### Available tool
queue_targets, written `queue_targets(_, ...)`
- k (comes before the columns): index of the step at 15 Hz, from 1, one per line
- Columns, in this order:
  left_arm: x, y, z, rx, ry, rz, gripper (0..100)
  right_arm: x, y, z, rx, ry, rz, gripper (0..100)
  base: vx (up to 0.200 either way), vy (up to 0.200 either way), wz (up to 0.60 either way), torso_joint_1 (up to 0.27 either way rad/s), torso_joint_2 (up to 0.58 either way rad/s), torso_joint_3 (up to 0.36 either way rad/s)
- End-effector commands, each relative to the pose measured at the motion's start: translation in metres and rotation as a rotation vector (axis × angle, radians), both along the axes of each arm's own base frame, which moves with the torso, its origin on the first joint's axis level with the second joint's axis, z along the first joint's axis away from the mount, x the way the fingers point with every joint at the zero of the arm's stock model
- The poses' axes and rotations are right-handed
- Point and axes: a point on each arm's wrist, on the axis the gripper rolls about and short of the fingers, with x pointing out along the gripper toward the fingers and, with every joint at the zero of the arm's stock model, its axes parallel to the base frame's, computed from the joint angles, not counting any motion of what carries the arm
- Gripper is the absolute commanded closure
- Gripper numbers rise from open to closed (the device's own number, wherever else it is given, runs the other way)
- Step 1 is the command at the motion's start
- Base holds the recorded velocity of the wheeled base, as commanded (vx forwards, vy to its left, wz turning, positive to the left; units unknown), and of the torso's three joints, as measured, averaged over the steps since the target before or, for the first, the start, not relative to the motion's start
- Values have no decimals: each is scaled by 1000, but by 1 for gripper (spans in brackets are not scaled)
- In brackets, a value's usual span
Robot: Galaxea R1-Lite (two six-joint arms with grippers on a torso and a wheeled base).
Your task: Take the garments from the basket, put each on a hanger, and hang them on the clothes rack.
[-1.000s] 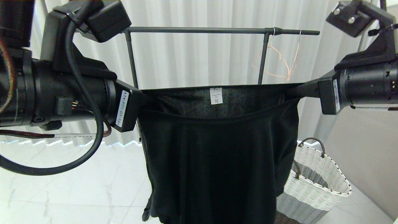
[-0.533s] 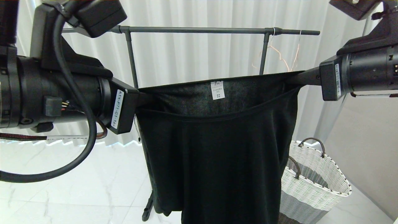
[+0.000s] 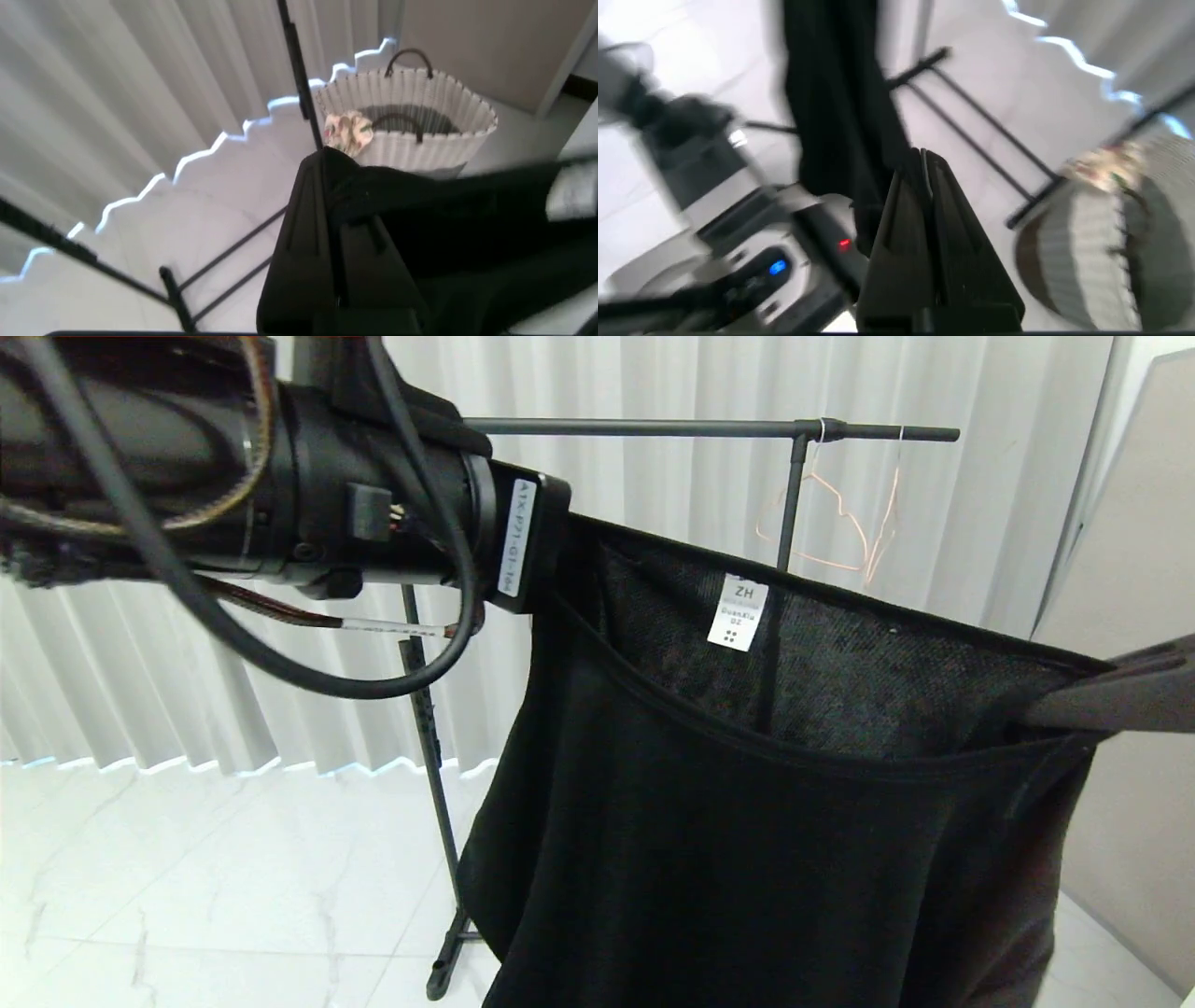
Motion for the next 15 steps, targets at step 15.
queue_targets(15, 3, -3, -20, 42, 65, -16, 100, -10, 4, -12, -2, 6, -6, 100, 0, 0, 0, 0, 0, 0)
